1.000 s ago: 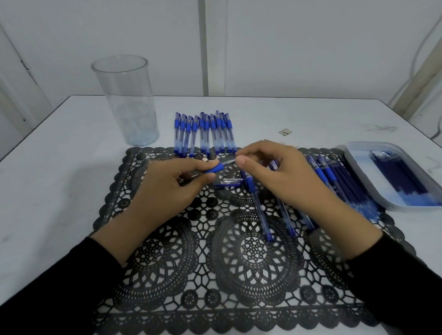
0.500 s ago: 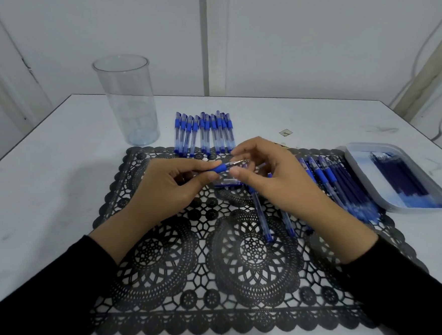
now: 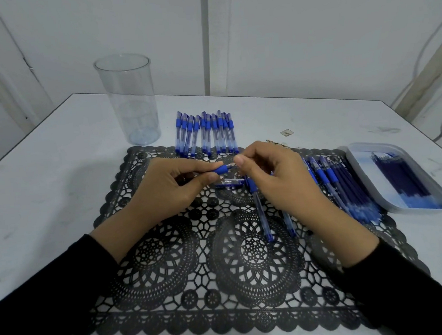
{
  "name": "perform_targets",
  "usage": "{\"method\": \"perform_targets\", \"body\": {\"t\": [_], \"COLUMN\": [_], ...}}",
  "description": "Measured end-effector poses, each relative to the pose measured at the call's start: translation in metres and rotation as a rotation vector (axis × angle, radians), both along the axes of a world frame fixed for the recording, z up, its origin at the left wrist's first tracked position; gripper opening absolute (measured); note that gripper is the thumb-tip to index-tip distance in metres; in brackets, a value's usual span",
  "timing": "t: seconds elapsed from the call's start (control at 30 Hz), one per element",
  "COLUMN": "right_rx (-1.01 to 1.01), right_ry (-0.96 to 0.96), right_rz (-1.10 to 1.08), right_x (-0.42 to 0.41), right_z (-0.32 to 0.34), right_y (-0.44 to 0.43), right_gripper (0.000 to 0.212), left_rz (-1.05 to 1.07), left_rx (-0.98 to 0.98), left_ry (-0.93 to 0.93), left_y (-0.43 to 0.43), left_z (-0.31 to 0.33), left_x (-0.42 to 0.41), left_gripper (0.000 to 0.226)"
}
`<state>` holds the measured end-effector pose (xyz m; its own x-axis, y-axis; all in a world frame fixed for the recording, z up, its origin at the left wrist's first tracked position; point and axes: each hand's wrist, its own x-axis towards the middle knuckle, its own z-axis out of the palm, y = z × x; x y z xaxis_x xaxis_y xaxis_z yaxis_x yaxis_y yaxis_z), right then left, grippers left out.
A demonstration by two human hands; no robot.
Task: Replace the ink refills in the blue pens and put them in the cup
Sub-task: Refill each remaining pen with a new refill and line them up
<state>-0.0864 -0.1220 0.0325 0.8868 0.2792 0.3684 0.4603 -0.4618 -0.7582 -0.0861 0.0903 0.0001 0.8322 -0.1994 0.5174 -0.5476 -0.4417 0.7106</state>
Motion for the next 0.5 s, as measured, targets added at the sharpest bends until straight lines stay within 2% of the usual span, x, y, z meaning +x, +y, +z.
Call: {"method": "perform_targets", "body": {"t": [0.07, 0.17, 0.33, 0.43, 0.5], "right_rx": [0.014, 0.053, 0.002, 0.039, 0.026], "right_ry": [0.036, 0.094, 0.063, 0.115, 0.1], "right_rz": [0.029, 0.086, 0.086, 0.09, 0.074], "right_x": [0.0014, 0.0017, 0.0004, 0.0018, 0.0018], "right_z": [0.001, 0.001, -0.0011, -0.0021, -0.0034], "right_y": [-0.0025, -0.0053, -0.004, -0.0051, -0.0043], "right_gripper": [0.004, 0.011, 0.004, 0.018, 0.012], "left_rz": [-0.001, 0.001, -0.005, 0.004, -0.009], "left_rx": [-0.002, 0.017, 0.017, 0.011, 0.018], "left_ry": [-0.004, -0.022, -0.044, -0.046, -0.049], "left_y": [-0.0001, -0.0005, -0.0003, 0.0007, 0.0013], "left_z": [-0.0006, 0.0, -0.0007, -0.0012, -0.0013], "left_x": [0.0004, 0.0003, 0.0006, 0.0014, 0.0015], "left_gripper": [0.025, 0.025, 0.028, 0.026, 0.025]}}
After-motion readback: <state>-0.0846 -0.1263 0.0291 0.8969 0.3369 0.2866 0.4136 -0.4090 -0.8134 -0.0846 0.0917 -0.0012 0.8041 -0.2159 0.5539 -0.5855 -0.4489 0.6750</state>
